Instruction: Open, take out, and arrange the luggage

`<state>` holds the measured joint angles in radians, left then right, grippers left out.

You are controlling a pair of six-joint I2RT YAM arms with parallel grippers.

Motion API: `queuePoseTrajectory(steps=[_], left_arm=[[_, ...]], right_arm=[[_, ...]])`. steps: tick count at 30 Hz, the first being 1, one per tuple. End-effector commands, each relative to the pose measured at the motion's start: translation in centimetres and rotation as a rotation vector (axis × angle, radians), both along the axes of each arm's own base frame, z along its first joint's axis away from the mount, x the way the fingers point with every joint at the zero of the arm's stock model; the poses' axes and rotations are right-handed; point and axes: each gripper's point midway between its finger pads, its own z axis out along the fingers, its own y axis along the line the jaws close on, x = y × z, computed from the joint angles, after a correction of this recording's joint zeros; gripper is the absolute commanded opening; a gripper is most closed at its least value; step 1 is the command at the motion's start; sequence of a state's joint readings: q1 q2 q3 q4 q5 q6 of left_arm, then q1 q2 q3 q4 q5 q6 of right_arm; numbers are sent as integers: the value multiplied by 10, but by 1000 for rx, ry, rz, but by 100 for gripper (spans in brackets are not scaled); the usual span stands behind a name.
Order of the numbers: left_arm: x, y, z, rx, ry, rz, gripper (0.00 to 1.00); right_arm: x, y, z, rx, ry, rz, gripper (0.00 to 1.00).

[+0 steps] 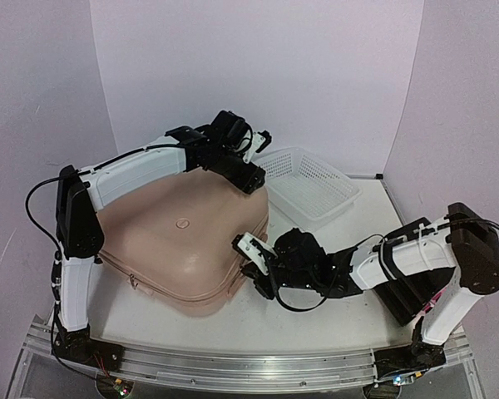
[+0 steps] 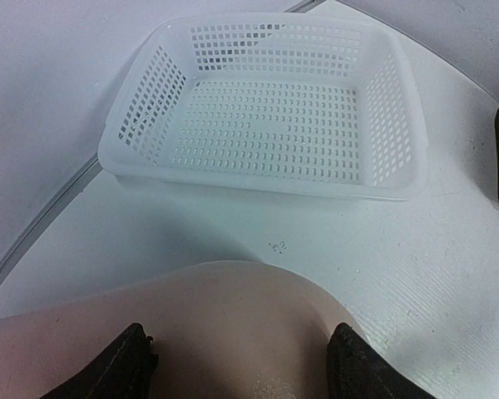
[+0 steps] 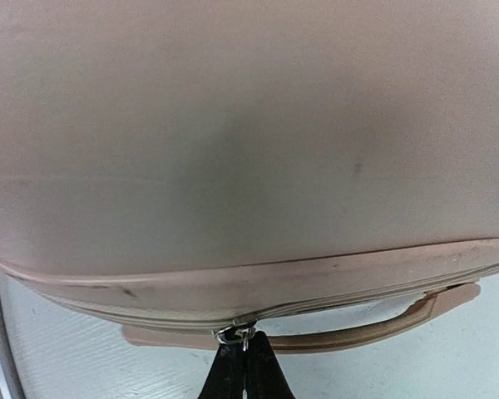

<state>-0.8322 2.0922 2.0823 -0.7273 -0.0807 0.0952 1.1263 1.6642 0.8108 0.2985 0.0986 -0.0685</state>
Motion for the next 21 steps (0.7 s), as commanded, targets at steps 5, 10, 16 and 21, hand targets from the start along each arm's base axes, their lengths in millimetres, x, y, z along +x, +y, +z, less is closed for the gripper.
queuePoseTrajectory(steps=[5, 10, 16, 21], left_arm=[[-59, 41, -51, 169, 252, -39, 71], [-67, 42, -53, 158, 276, -56, 70], [-77, 42, -43, 122, 291, -76, 70], [-103, 54, -11, 30, 318, -86, 73]], right_arm=[[100, -59, 23, 45, -41, -171, 0], [148, -72, 22, 95, 13, -167, 0], [198, -83, 10, 62, -19, -185, 0], [228, -82, 13, 58, -64, -172, 0]])
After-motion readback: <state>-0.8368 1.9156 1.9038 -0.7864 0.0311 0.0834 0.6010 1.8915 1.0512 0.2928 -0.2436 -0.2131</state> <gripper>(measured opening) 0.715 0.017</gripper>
